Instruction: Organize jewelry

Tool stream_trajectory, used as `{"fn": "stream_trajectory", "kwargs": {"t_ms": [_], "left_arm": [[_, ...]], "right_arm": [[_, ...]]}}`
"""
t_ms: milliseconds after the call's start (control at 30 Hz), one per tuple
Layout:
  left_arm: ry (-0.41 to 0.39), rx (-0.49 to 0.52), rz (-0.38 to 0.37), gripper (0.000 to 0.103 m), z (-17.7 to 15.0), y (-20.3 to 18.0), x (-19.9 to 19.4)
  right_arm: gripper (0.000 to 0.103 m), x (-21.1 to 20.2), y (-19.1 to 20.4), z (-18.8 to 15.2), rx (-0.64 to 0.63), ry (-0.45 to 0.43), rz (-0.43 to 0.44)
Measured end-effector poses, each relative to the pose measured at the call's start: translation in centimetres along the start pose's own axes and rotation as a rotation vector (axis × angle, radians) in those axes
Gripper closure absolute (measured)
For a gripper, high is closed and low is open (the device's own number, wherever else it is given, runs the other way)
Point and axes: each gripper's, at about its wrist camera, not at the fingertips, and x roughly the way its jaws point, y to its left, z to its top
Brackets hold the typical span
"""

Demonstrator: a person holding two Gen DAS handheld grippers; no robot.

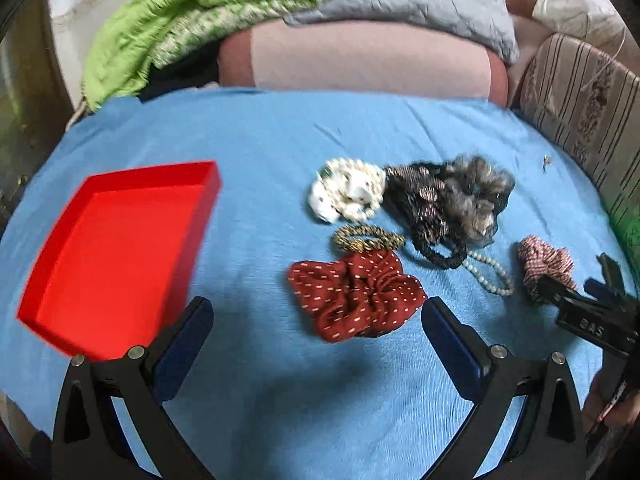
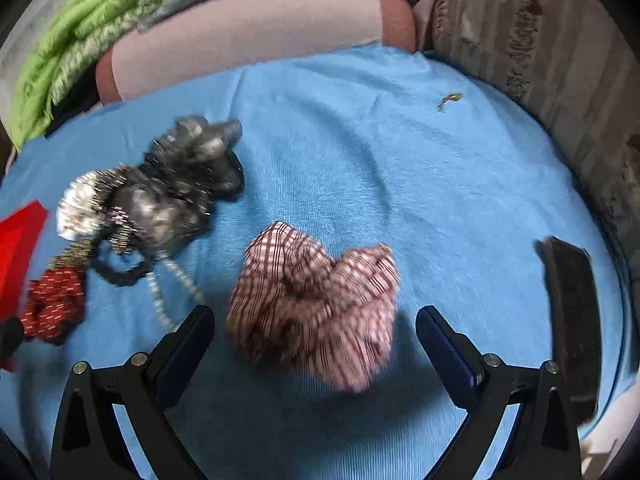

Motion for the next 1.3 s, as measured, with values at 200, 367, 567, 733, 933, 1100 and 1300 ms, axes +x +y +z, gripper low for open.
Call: {"fn": "stream_trajectory", "kwargs": {"t_ms": [200, 367, 567, 733, 933, 1100, 1300], "left_arm": [[-0.032, -0.053, -0.005, 0.0, -0.8, 1.5, -3.4], [-0.063, -0.046, -0.036, 0.0, -1.7, 1.2, -5.9], [-0.101, -0.008, -0.044, 0.0, -2.6, 0.3, -8.1], [-0.146, 0.015, -0.014, 0.0, -3.1, 0.0, -9.4], [-0.155, 0.058, 0.019, 0.0, -3.5, 0.1, -9.8], [-0.107, 0.051, -0.04, 0.0, -3.9, 0.6, -9.4], [-0.073, 0.031, -0.067, 0.0, -4.1, 1.0, -8.9]], "right_arm": [[0.001, -5.1, -0.5, -2.3, 0.052, -0.077, 0.019], [0.001, -7.1, -0.3, -2.7, 0.076, -0.112, 0.031], [0.001, -10.3, 1.1, -3.5, 0.016, -0.195, 0.009], [0.001, -12.5, 2.1, -4.0, -0.024, -0.28, -0.03], [0.001, -13.3, 2.2, -4.1, -0.024, -0.317, -0.078], [0.001, -13.3, 2.1, -4.1, 0.004, -0.287, -0.052], [0.001, -12.5, 2.4, -4.1, 0.014, -0.231, -0.048]]}}
